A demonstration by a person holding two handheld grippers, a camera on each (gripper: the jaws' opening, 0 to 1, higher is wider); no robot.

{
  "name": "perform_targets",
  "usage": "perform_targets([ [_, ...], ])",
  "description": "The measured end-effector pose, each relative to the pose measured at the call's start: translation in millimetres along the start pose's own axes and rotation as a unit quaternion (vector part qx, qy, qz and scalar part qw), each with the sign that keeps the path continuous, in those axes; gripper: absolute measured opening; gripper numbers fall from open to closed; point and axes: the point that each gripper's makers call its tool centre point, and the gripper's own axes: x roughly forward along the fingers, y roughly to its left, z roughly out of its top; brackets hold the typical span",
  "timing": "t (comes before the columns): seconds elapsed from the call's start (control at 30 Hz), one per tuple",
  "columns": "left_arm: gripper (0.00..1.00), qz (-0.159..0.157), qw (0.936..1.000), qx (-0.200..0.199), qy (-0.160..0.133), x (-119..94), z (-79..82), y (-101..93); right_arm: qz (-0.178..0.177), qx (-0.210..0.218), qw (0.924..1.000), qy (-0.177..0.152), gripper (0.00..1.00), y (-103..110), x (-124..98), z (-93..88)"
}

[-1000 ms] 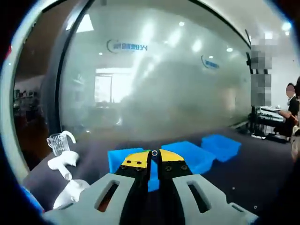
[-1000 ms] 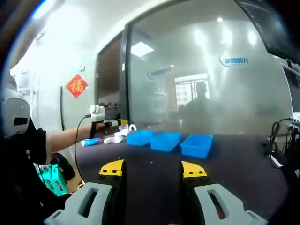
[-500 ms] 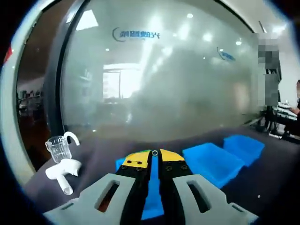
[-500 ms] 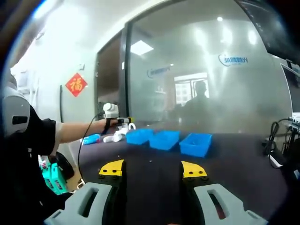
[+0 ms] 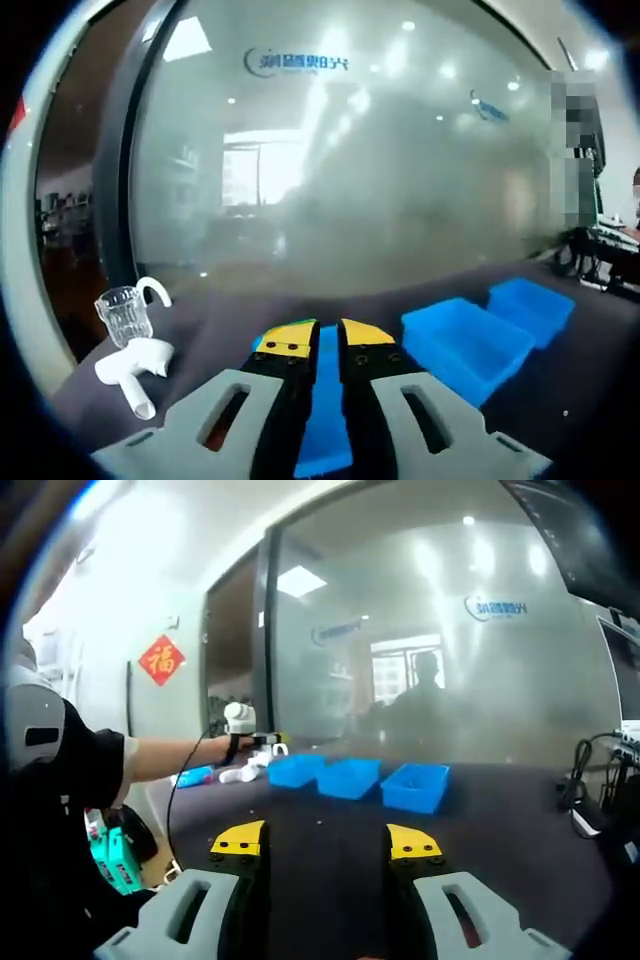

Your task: Sort the screws, nuts, and washers into the corresponding bins

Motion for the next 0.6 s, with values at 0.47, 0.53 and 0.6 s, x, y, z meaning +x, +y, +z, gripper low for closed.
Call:
perform_targets([
  [0.47, 0.33, -0.06, 0.998, 0.016, -0.009, -37.6, -1.3, -40.5, 0.003, 0.0, 1.0, -0.002, 0.41, 2.8, 0.9, 0.5],
  [0.53, 0.33, -0.078, 0.9967, 0.017, -0.016, -51.7, -0.6, -52.9, 0.004, 0.0, 1.0, -0.003, 0.41, 3.2, 1.1, 1.0],
  [0.6, 0.33, -0.095, 0.9951, 0.017, -0.022, -64.5, -0.7, -64.6, 0.003, -0.001, 1.0, -0.003, 0.41, 3.2, 1.2, 1.7],
])
